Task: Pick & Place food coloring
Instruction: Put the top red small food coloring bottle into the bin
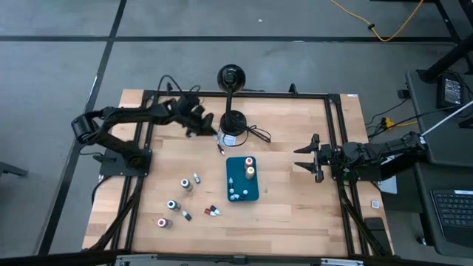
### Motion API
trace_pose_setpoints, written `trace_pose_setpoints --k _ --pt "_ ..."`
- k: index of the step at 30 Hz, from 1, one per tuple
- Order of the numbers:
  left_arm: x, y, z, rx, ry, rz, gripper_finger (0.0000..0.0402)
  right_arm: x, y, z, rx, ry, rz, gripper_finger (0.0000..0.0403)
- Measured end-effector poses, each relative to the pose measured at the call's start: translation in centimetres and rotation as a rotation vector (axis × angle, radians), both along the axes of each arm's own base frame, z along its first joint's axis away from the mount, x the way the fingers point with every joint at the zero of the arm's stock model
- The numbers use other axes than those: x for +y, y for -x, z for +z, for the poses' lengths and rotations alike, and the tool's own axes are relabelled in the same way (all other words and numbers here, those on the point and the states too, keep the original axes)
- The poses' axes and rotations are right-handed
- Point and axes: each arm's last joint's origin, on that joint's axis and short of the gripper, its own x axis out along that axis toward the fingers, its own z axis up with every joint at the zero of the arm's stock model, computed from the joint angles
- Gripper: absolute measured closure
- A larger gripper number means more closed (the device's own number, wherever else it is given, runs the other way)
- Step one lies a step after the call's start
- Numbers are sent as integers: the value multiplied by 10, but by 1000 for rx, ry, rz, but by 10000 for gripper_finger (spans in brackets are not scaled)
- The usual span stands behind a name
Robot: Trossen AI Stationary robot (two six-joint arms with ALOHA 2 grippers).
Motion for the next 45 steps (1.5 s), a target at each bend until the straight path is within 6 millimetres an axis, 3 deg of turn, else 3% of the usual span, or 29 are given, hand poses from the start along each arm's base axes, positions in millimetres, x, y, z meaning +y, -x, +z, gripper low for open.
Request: trace_pose_setpoints --k 5,11,14,18,23,29,45 --pt "-8 -26 74 -211 -292 -136 340 0 0 0 0 0 0 179" --pt "-39 -37 163 -418 -665 -298 340 0 0 0 0 0 0 179" --pt "-55 -36 191 -439 -805 -360 341 0 0 0 0 0 0 179" --pt "-78 -36 210 -360 -961 -461 341 0 0 0 0 0 0 179" --pt "-113 -52 206 -197 -1131 -576 341 0 0 0 0 0 0 179" --pt "-150 -79 183 -61 -1226 -634 341 0 0 0 0 0 0 179" --pt "-209 -139 101 153 -1144 -549 341 0 0 0 0 0 0 179"
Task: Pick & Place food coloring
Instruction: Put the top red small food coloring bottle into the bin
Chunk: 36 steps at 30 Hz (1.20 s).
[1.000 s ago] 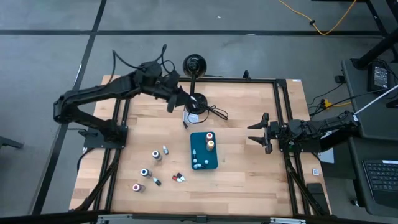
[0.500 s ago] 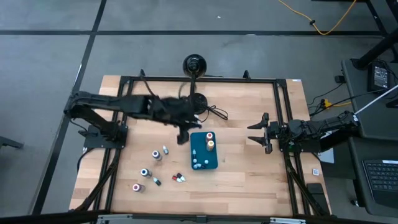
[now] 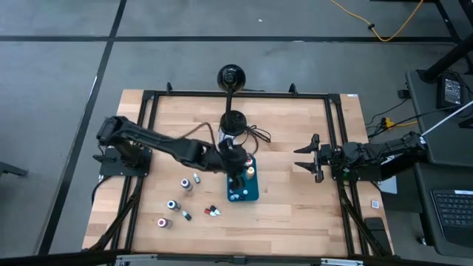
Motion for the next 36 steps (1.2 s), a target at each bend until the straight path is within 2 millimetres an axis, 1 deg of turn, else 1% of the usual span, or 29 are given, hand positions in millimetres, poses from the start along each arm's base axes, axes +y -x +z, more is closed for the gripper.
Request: trace_pose_setpoints --k 4,9,13,19,22,27,36 --pt "-17 -6 -19 39 2 11 341 0 0 0 0 0 0 179" --pt "-37 -5 -31 56 10 6 341 0 0 0 0 0 0 179" --pt "-47 -6 -46 98 3 3 341 0 0 0 0 0 0 179" --pt "-59 -7 -70 106 29 -41 341 0 0 0 0 0 0 179" --pt "-62 -8 -78 79 30 -41 341 0 0 0 0 0 0 179" --pt "-58 -3 -91 89 25 1 341 0 0 0 0 0 0 179" --pt "-56 4 -113 66 42 14 341 0 0 0 0 0 0 179"
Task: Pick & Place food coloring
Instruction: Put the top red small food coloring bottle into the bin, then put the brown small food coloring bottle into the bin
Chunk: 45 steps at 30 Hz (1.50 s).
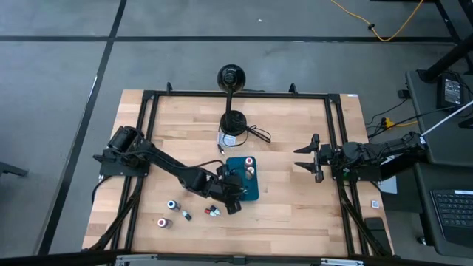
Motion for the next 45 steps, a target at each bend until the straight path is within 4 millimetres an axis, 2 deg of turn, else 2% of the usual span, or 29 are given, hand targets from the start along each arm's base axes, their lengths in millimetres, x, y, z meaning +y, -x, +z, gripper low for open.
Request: trace_pose_setpoints --k 6,17,26,40,45 --pt "4 5 -11 19 -14 16 341 0 0 0 0 0 0 179" --pt "-2 -5 -34 35 13 -51 341 0 0 0 -1 0 0 179" --pt "-3 -4 -35 48 26 -65 336 0 0 0 0 0 0 179" --pt "1 -7 -26 58 77 -83 256 0 0 0 0 0 0 179" --pt "12 -7 -7 61 81 -60 224 0 0 0 0 0 0 179"
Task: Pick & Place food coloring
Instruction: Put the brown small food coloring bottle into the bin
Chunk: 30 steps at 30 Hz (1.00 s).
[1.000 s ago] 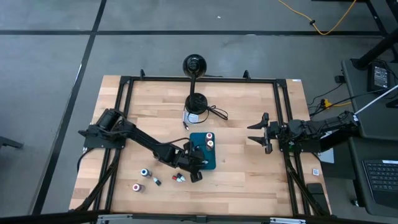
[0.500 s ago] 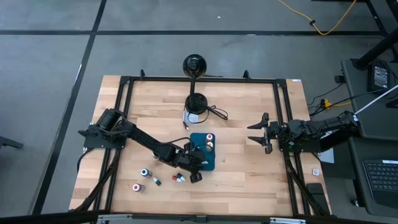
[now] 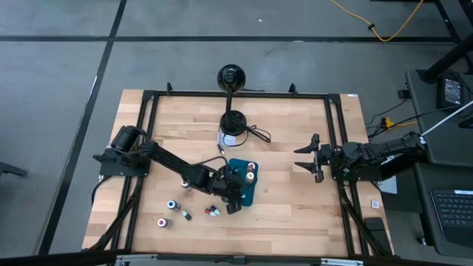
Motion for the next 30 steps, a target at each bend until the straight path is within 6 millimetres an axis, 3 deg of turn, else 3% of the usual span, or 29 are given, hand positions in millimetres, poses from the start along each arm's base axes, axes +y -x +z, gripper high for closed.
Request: trace_pose_setpoints --k 6,11,17,25,30 --pt "19 6 30 44 -4 97 185 0 0 0 0 0 0 179" --pt "45 20 53 128 77 301 168 0 0 0 0 0 0 179" --pt "86 43 82 185 260 529 174 0 0 0 0 0 0 179" --pt "135 85 110 287 369 742 186 0 0 0 1 0 0 179" --pt "160 99 112 377 461 809 187 0 0 0 0 0 0 179"
